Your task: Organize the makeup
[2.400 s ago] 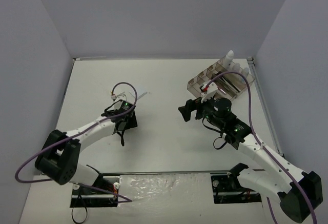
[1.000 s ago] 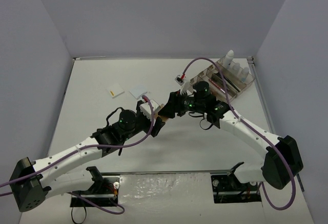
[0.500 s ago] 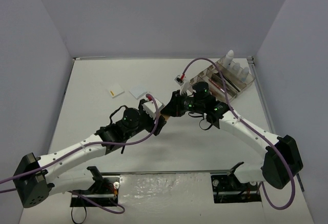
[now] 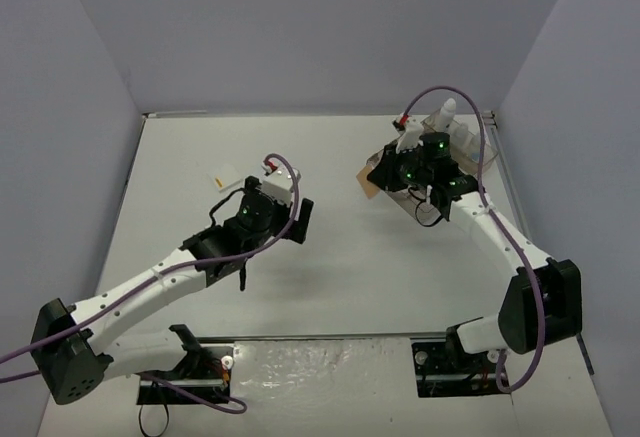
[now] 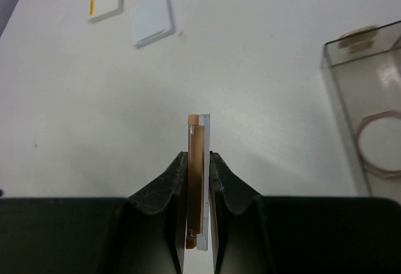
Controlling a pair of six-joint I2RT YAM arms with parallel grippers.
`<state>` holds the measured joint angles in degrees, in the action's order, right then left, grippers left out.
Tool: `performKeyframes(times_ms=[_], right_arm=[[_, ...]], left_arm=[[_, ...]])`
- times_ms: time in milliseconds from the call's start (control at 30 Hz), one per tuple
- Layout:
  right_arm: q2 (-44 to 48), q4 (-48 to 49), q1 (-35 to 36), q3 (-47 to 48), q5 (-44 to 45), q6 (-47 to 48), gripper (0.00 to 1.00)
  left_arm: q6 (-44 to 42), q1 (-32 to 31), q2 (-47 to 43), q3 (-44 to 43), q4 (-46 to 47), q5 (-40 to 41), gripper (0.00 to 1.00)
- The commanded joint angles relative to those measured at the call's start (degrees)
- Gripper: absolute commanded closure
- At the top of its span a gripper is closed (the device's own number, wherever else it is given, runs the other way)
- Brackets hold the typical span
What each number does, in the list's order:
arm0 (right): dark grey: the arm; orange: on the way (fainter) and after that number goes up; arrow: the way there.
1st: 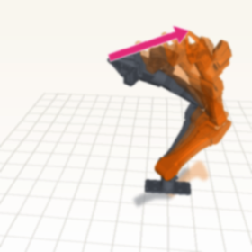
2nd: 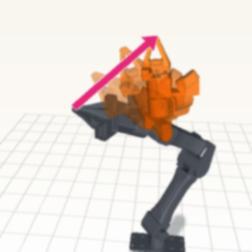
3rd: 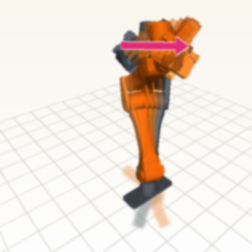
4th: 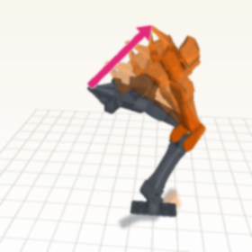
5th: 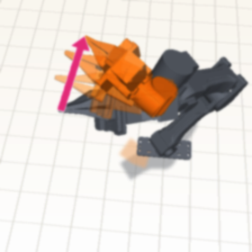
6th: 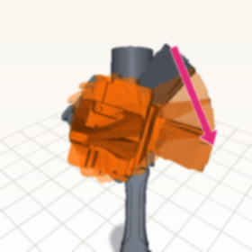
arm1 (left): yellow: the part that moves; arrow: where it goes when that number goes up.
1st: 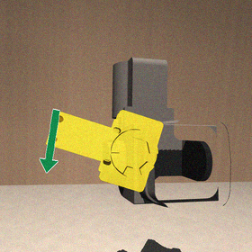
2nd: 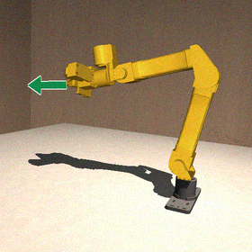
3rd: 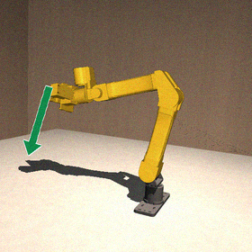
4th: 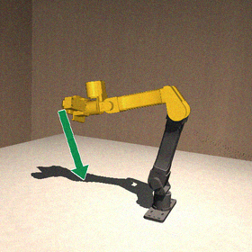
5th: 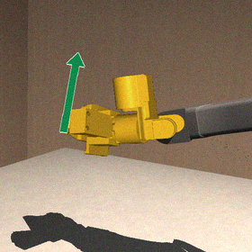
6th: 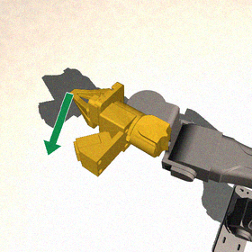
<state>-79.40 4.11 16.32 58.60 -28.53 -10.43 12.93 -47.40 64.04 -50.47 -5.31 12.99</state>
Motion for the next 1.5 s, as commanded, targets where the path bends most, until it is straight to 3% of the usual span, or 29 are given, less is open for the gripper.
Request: performKeyframes(times_ms=[0,133,267,900,967,1133,1233,1467], right_arm=[[-6.18,0.2,-5.26,6.6,3.63,9.77,1.0],[-13.51,0.79,-7.28,10.53,5.01,15.98,1.0],[-18.66,1.17,-9.05,14.32,4.6,19.51,1.0],[-27.31,4.87,-9.47,16.34,1.37,24.23,1.0],[-28.15,5.0,-9.47,16.37,0.98,24.01,0.94],[-28.24,4.95,-9.47,16.28,0.27,22.54,0.56],[-26.22,4.86,-9.47,15.43,0.86,21.43,0.39],[-16.85,4.94,-9.47,11.18,5.24,18.08,0.24]], left_arm=[[10.73,9.84,-0.95,-6.8,-12.05,5.3,0.03],[13.02,20.43,-3.03,-6.53,-18.06,2.67,0.03],[13.5,26.32,-4.32,-5.9,-21.42,-0.67,0.03],[16.42,28.83,-2.16,-4.92,-20.68,-1.88,0.03],[17.04,28.78,-1.26,-4.83,-20.78,-1.68,0.03],[19.81,28.77,1.41,-4.67,-20.93,0.19,0.03],[21.86,28.77,3.81,-4.88,-20.33,1.6,0.03],[25.38,29.74,12.25,-7.54,-17.37,3.62,0.03]])
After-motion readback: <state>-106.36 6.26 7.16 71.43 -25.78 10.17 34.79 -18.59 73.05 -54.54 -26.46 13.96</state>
